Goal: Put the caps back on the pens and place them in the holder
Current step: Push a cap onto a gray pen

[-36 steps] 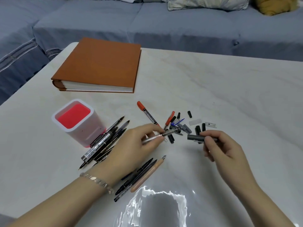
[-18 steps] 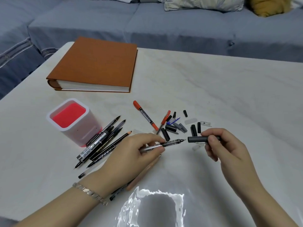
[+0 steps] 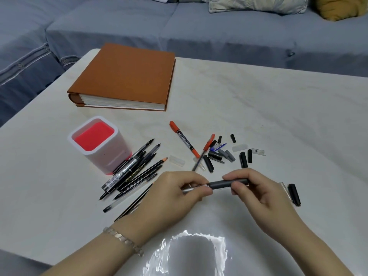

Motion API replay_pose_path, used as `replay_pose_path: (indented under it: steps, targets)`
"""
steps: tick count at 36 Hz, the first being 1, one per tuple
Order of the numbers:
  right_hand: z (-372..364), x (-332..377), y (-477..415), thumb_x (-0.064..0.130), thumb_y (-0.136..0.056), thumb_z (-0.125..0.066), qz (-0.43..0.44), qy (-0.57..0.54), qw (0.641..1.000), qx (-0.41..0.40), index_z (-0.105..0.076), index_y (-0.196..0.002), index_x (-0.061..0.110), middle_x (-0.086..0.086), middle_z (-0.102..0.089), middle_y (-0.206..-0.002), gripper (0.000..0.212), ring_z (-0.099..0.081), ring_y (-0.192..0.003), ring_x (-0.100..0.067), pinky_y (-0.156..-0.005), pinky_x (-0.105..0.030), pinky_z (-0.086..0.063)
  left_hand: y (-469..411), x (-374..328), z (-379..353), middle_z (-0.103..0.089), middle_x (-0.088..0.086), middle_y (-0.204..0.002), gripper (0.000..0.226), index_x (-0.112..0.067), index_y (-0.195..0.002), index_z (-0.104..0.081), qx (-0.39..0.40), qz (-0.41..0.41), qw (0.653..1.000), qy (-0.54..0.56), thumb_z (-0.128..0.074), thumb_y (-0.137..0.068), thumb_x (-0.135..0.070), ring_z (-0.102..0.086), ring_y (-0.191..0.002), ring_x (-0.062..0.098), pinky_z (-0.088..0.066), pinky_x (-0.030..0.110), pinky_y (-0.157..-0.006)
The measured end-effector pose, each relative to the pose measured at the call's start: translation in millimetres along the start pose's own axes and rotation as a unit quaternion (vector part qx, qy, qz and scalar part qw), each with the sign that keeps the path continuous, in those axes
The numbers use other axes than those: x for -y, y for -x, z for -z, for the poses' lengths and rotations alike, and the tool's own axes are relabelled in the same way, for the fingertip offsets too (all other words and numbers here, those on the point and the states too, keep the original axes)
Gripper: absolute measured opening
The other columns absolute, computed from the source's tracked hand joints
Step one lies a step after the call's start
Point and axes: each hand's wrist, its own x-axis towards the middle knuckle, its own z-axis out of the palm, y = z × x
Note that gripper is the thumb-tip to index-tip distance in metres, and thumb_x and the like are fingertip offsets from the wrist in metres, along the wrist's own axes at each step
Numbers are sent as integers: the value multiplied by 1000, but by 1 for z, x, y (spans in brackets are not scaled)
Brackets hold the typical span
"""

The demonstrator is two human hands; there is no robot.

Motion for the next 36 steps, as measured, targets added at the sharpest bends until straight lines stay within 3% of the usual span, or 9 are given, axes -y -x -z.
replay_pose_path:
  steps: [5, 8, 10, 15, 19, 25, 28, 31, 36]
  targets:
    - [-6, 2, -10, 36, -77, -48, 82, 42, 995, 33, -59, -86, 51, 32, -62, -79, 20, -58, -76, 5, -65, -3, -39, -7, -9, 18, -53, -8, -39, 17, -9, -62, -67, 86, 121, 977, 155, -65, -79, -4, -35, -30, -1, -25, 10, -35]
    - [-14, 0, -17, 31, -83, -46, 138, 119, 978, 99, -58, -94, 40, 35, -58, -85, 18, -55, -81, 11, -72, -3, -39, -5, 2, 35, -52, -3, -45, 13, -12, -61, -67, 210, 226, 913, 267, -62, -73, -15, -27, -29, 2, -11, 12, -33]
    - [-20, -4, -25, 35, -85, -47, 156, 161, 965, 134, -58, -101, 37, 32, -55, -87, 19, -50, -84, 17, -75, -2, -37, -1, 11, 43, -52, -5, -45, 19, -15, -59, -66, 222, 239, 911, 254, -62, -78, -15, -26, -31, 2, -14, 12, -32]
    - [-41, -21, -67, 24, -85, -60, 74, 255, 960, 93, -49, -126, 22, 8, -58, -106, 43, -46, -96, -2, -74, -9, -30, 2, 29, 54, -46, -7, -38, 27, -8, -71, -59, 34, 242, 952, 186, -46, -94, -11, -30, -31, 1, -24, 12, -33]
    - [-68, -28, -96, 22, -88, -55, 33, 363, 929, 69, -46, -129, 18, -3, -57, -120, 42, -43, -118, -21, -92, -32, -37, -1, 47, 66, -62, 0, -72, 19, -11, -102, -57, -120, 217, 964, 92, -45, -90, -2, -46, -39, -4, -35, 11, -44]
    - [-91, -29, -113, 10, -86, -49, 26, 465, 881, 79, -54, -114, 5, -14, -61, -110, 29, -48, -107, -30, -82, -39, -45, -1, 50, 72, -62, 2, -89, 32, -34, -111, -45, -143, 119, 981, -45, -44, -91, -9, -62, -68, 6, -45, 20, -63]
    - [-82, -28, -105, 12, -83, -51, 11, 378, 924, 55, -64, -100, 8, -12, -62, -95, 22, -54, -94, -27, -78, -36, -44, -5, 46, 65, -60, 2, -90, 28, -28, -109, -51, -137, 62, 981, -121, -42, -92, -7, -59, -80, 14, -46, 25, -72]
    - [-62, -26, -91, 10, -81, -52, -2, 289, 957, 3, -50, -54, 15, -2, -45, -54, 27, -42, -54, -12, -56, -29, -34, -19, 47, 49, -55, 4, -99, 28, -11, -104, -62, -124, 29, 974, -186, -41, -89, 0, -52, -84, 11, -32, 7, -73]
    - [-24, -27, -61, 3, -77, -58, -32, 252, 966, -39, -58, -76, -12, -28, -54, -73, 15, -49, -71, -32, -60, -32, -32, -48, 46, 10, -47, 11, -126, 38, -6, -122, -52, -83, 44, 960, -263, -34, -91, 2, -32, -118, 26, -22, 22, -99]
